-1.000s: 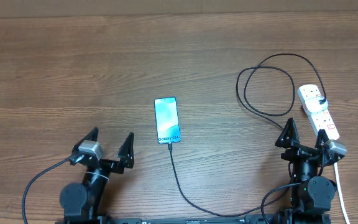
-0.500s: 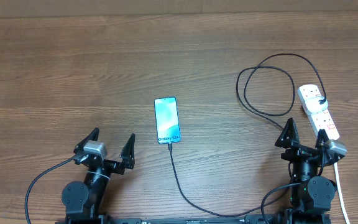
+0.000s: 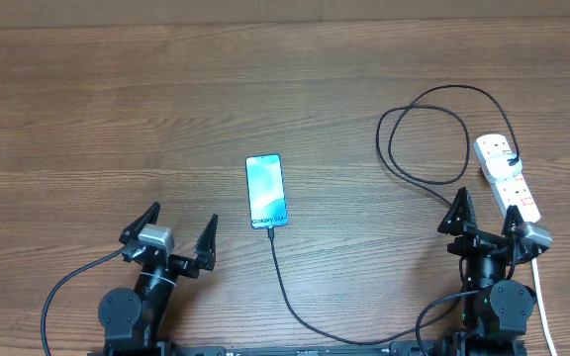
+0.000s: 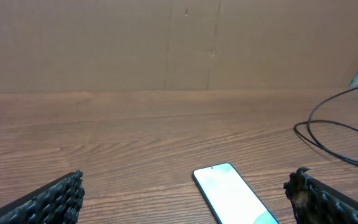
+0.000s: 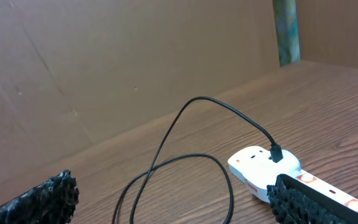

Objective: Plug charger to phone and switch on socket

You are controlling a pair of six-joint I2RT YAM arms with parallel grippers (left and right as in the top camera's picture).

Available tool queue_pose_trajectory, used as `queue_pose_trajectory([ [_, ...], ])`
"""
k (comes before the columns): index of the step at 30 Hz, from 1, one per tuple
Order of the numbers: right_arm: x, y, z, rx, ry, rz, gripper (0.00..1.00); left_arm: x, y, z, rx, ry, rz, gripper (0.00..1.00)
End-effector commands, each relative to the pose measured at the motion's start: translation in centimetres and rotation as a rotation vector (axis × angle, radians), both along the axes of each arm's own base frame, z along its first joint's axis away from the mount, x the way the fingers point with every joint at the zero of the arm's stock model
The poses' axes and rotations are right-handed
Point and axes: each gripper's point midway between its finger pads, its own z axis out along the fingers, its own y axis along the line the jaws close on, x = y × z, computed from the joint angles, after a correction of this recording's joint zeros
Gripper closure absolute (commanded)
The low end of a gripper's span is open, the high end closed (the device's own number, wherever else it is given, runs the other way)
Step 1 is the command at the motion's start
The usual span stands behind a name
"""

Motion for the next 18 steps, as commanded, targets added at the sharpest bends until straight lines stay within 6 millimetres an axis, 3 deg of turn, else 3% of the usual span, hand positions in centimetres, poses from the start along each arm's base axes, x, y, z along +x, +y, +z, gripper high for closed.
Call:
queue_pose_trajectory([
  [1,0.01,0.02,-0.22,-0.011,0.000,0.002,0.00,-0.03,0.10,0.06,0.027,-0.017,-0.003,0.00],
  [18,0.01,0.02,-0.22,-0.012,0.000,0.002,0.00,0.02,0.27,0.03,0.028,-0.016,0.008,0.00],
])
